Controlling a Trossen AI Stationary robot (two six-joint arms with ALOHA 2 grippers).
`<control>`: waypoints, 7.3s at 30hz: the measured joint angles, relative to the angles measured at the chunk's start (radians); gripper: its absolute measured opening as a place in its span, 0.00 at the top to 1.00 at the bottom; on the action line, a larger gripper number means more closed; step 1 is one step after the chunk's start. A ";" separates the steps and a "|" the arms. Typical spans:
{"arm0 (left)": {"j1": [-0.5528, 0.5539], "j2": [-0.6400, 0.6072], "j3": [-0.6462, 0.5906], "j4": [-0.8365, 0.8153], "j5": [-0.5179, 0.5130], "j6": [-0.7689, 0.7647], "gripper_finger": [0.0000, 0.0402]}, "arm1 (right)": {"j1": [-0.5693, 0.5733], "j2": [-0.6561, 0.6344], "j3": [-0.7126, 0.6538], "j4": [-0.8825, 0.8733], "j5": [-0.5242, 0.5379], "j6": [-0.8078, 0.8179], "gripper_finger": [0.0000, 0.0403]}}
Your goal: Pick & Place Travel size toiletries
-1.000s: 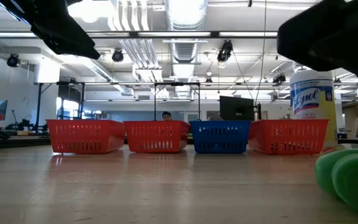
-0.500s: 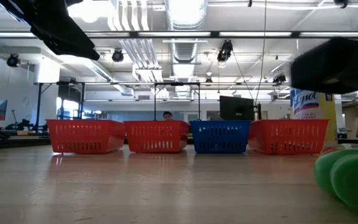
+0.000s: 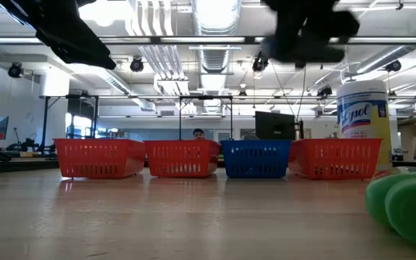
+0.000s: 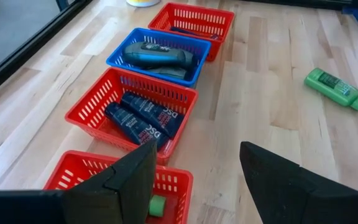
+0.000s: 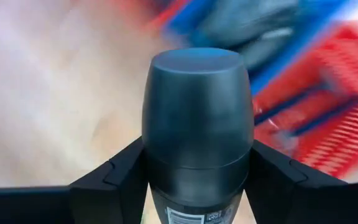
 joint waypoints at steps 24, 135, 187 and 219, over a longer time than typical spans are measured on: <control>0.000 0.001 0.000 -0.007 -0.003 0.001 0.41 | -0.413 -0.086 -0.392 0.492 -0.159 0.238 0.26; -0.152 0.458 0.265 0.192 -0.124 0.810 0.73 | -0.211 0.302 0.293 0.377 -0.676 -0.680 0.52; 0.106 0.418 0.021 -0.208 -0.201 -1.235 0.49 | -0.164 -0.159 -0.034 0.200 0.153 -0.490 0.14; 0.101 -0.063 0.000 0.469 0.250 -0.193 0.49 | -0.238 -0.950 -0.674 0.601 -0.176 -0.556 0.32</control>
